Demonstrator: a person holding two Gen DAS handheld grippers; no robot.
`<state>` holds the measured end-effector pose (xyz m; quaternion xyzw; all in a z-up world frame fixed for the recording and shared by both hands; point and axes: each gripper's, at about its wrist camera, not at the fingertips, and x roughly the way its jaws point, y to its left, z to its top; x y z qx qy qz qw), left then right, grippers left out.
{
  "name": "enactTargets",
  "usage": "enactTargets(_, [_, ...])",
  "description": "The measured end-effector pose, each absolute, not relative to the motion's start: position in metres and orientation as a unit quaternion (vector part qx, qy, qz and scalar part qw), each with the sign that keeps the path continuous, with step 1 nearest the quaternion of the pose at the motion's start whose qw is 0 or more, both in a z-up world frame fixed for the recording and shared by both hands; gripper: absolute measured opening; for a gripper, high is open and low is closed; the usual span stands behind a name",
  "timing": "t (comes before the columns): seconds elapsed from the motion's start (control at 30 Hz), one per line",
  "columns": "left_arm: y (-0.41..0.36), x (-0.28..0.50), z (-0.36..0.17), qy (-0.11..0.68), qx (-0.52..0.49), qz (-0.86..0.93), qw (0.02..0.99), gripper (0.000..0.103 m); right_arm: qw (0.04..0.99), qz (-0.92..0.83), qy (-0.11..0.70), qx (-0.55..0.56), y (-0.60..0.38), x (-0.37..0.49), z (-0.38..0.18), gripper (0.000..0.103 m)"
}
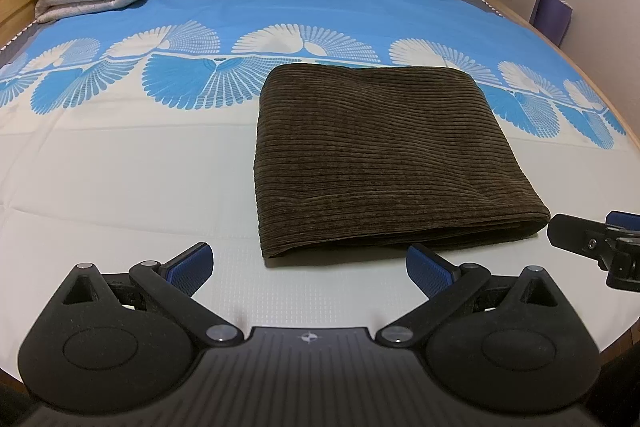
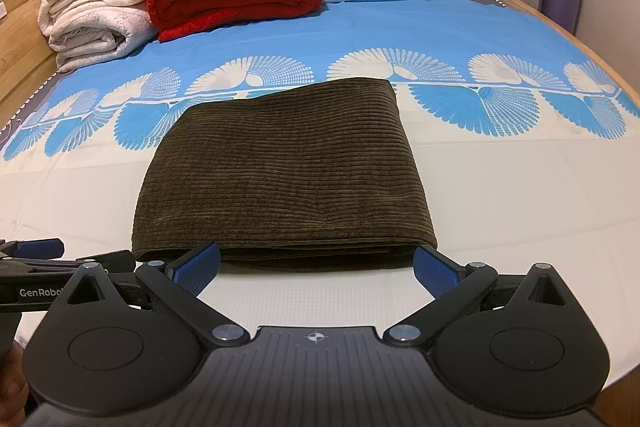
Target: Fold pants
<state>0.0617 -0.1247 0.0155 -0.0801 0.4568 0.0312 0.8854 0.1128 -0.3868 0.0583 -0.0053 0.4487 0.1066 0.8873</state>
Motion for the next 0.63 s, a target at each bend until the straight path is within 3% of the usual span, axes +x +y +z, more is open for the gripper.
enactTargets(0.63, [-0.1263, 0.0607, 0.0167, 0.455, -0.079, 0.028, 0.886, 0.103, 0.887, 0.106, 0.449, -0.005, -0.3857, 0.1124, 0.0584, 0.102])
